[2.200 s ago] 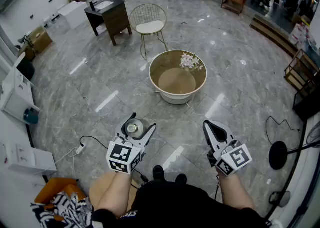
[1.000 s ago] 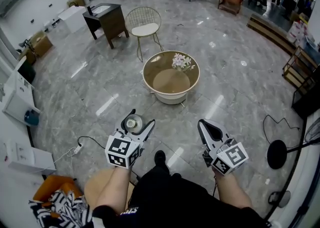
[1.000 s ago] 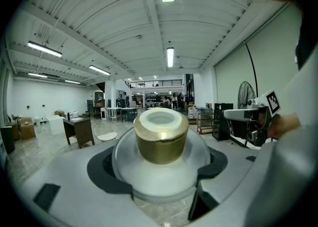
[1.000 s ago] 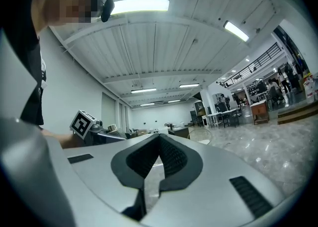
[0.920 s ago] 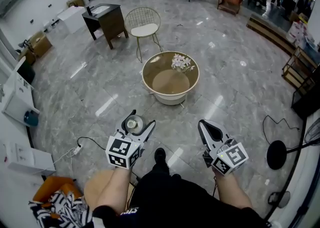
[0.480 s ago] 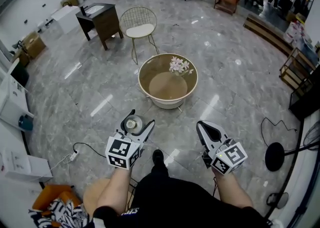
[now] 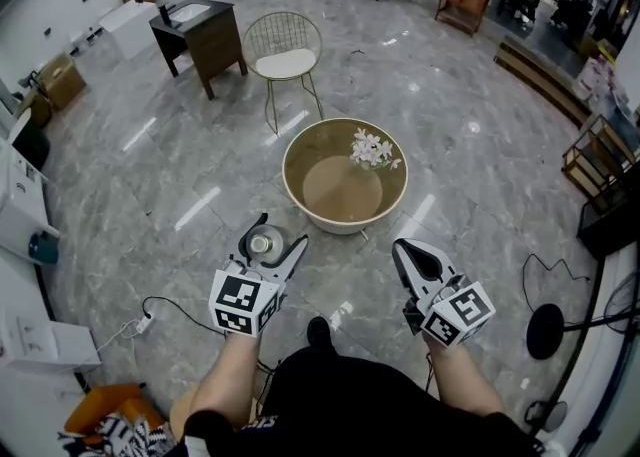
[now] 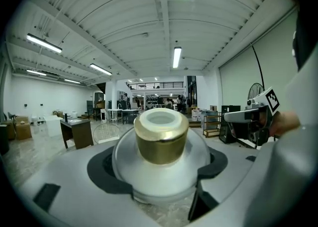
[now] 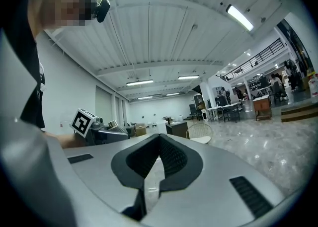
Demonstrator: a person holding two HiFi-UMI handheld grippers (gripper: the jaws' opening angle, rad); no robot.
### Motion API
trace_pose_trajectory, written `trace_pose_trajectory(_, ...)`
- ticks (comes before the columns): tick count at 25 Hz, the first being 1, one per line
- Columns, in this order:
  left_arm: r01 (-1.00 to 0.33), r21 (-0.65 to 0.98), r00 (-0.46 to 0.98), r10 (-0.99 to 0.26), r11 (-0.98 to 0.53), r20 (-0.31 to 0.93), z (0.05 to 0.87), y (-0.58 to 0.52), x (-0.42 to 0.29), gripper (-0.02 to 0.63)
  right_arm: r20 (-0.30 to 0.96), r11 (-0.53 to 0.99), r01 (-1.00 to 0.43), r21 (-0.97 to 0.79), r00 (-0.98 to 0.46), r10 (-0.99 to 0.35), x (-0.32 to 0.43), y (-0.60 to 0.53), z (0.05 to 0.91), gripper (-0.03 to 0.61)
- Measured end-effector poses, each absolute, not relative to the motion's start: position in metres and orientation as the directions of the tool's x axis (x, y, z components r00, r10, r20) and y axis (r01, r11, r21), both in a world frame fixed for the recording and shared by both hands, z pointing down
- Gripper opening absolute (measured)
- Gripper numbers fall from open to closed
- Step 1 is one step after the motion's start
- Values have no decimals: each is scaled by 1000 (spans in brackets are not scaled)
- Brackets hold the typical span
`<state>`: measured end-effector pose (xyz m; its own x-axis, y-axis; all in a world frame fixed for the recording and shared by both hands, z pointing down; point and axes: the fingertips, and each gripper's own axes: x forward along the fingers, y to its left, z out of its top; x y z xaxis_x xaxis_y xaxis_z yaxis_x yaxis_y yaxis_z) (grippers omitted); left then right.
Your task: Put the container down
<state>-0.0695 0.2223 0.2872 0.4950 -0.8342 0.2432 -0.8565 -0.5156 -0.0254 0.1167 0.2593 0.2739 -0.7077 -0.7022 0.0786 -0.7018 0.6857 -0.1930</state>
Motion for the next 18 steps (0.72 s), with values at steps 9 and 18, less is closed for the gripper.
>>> trace_pose_trajectory(9, -850, -18, 505, -825, -526, 253, 294, 152, -124, 334, 98, 674, -710, -205, -700, -707, 63, 187, 281, 14)
trace_pose_trajectory(18, -836, 7, 528, -802, -548, 281, 307, 117, -136, 334, 125, 653, -721, -233, -688, -715, 47, 154, 297, 14)
